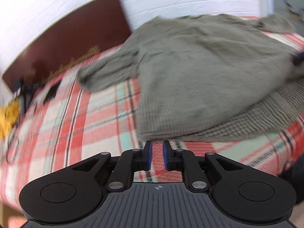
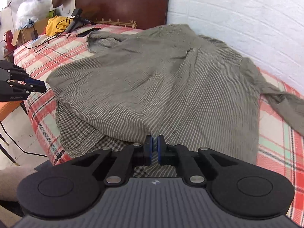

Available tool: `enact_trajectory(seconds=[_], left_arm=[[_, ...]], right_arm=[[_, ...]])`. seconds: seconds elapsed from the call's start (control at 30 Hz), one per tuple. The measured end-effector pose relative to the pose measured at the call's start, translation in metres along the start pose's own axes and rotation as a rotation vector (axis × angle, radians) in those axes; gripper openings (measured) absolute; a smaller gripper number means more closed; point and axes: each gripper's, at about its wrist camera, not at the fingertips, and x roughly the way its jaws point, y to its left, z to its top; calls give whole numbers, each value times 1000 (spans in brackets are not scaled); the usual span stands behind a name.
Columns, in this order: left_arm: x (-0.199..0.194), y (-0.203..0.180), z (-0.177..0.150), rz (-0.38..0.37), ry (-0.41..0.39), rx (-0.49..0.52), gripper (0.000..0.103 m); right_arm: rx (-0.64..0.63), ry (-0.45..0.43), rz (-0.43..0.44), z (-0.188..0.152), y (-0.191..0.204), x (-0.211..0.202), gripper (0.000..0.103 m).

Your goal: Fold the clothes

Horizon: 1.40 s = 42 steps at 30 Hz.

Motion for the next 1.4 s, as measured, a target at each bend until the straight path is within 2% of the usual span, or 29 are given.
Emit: enact_trajectory(seconds=[0.03,0.07,0.1,0.17,0.23,0.37,0.43,0.47,0.53,0.57,0.67,0.73,0.9,1.0,1.13,1.2,1.23,1.27,1.33,1.37,1.4], left_arm=[[-5,-5,1,-8,-20,39,37],[-8,-12,3,-23,-36,84,43],[-9,-19,5,-39,-52,131,45],[-13,-33,8,-73,-82,225,49],[-10,-44,12,-110,-101,278,49],[-2,-60,24,-188,-131,309,49],[2,-69,28,-210,-142,334,50],[4,-71,30,-215,-146,336,53],[8,-73,33,-221,-153,328,55],[10,-74,35,-224,-156,324,56],[9,-70,40,-247,-167,271,60],[7,-69,42,-268,-175,271,60],[14,-85,43,-190,-190,410,62],[26,-91,48,-146,-204,464,69],[48,-95,57,-103,-187,523,70],[57,-89,65,-139,-151,500,48],[61,-84,70,-167,-127,473,22],[66,-77,76,-194,-110,423,6],[74,-58,89,-248,-83,294,6],[77,-48,96,-276,-76,228,6],[80,-40,102,-296,-73,170,6]], right_arm=[[-18,-9,1,1,2,-4,12],[-37,-17,2,1,4,-7,21],[-64,-24,4,1,8,-9,39],[-129,-37,5,0,19,-10,57],[-231,-30,-6,-1,32,-5,57],[-435,-21,-66,-1,52,13,55],[-500,-6,-81,2,55,24,49],[-519,12,-67,5,54,30,41],[-531,57,-37,13,52,40,15],[-518,77,-21,19,49,43,2],[-362,50,37,43,28,40,2],[-219,13,66,57,10,39,2],[158,-45,124,76,-40,49,2],[313,-23,107,75,-60,70,2],[412,37,92,66,-73,93,5],[427,55,83,61,-75,99,7],[423,58,79,60,-76,99,9],[415,45,77,59,-76,95,15],[393,6,67,57,-75,83,33],[376,-20,56,56,-72,74,45],[339,-48,46,56,-67,65,47]])
